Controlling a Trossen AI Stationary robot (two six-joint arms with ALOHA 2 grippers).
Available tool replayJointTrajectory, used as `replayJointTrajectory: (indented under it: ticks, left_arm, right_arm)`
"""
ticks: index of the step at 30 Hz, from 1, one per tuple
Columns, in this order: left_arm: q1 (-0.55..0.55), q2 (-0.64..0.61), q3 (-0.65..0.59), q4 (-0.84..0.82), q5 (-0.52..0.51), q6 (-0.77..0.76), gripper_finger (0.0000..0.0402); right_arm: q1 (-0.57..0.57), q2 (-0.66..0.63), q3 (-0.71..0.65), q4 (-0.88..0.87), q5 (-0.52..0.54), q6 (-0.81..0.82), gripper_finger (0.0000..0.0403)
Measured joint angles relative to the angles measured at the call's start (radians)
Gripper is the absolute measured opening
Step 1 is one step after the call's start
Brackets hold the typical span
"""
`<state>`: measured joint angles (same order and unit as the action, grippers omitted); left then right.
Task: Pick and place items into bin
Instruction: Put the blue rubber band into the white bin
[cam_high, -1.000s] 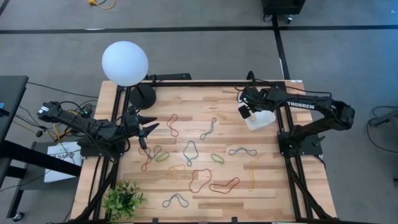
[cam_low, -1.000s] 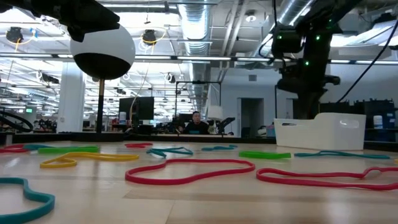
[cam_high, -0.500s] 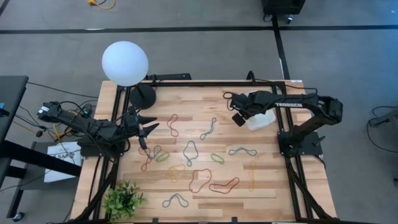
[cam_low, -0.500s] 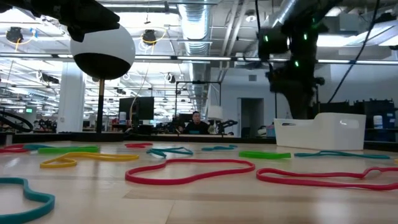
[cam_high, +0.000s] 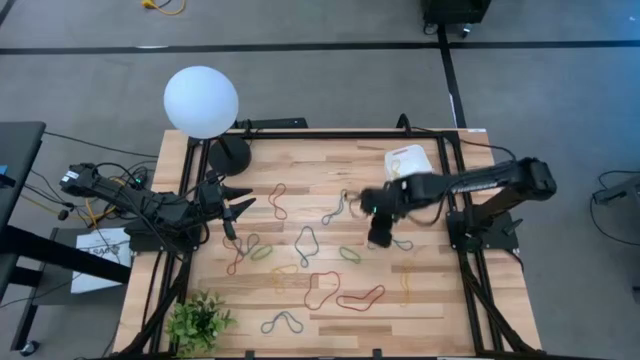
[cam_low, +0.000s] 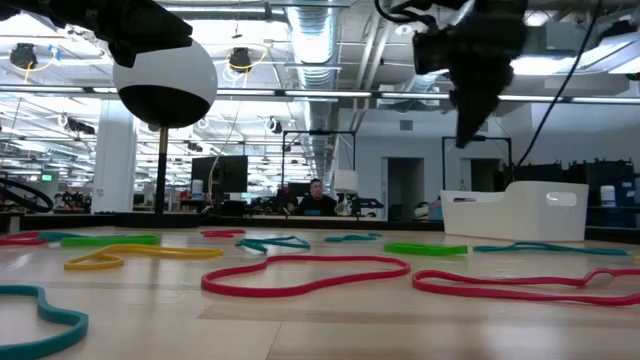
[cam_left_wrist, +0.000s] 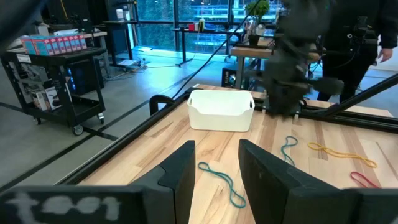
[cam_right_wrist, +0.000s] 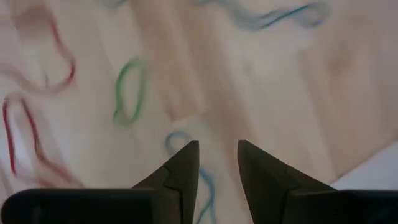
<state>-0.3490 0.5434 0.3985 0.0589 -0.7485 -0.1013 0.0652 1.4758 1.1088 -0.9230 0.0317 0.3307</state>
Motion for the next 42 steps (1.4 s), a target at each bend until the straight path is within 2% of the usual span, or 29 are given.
replayJointTrajectory:
  ticks: [4,8,11,17,24,30,34,38,42]
  left_arm:
    - [0.0,0.0,0.0,0.0,0.0,0.0,0.0114]
    - [0.0,0.0,0.0,0.0,0.0,-0.009,0.0114]
    - [0.0,0.0,0.0,0.001,0.0,-0.011,0.0114]
    - [0.0,0.0,0.0,0.002,0.0,-0.015,0.0114]
    - [0.0,0.0,0.0,0.002,0.0,-0.018,0.0114]
    - [0.0,0.0,0.0,0.0,0.0,-0.016,0.0114]
    - [0.0,0.0,0.0,0.0,0.0,-0.016,0.0114]
    - [0.0,0.0,0.0,-0.001,0.0,-0.015,0.0114]
    - [0.0,0.0,0.0,-0.001,0.0,-0.014,0.0114]
  right_arm:
    - [0.082,0.09,-0.001,-0.073,0.022,0.008,0.0106]
    - [0.133,0.189,-0.002,-0.124,-0.002,0.005,0.0106]
    - [0.144,0.266,-0.002,-0.138,-0.037,0.001,0.0106]
    - [0.125,0.376,-0.002,-0.151,-0.031,-0.047,0.0106]
    - [0.079,0.39,-0.002,-0.154,-0.027,-0.078,0.0106]
    - [0.056,0.39,-0.008,-0.108,0.02,-0.101,0.0106]
    - [0.04,0.384,-0.052,-0.035,-0.043,-0.122,0.0099]
    - [0.036,0.384,-0.066,-0.026,-0.081,-0.123,0.0075]
    - [0.037,0.372,-0.065,-0.025,-0.1,-0.16,0.0023]
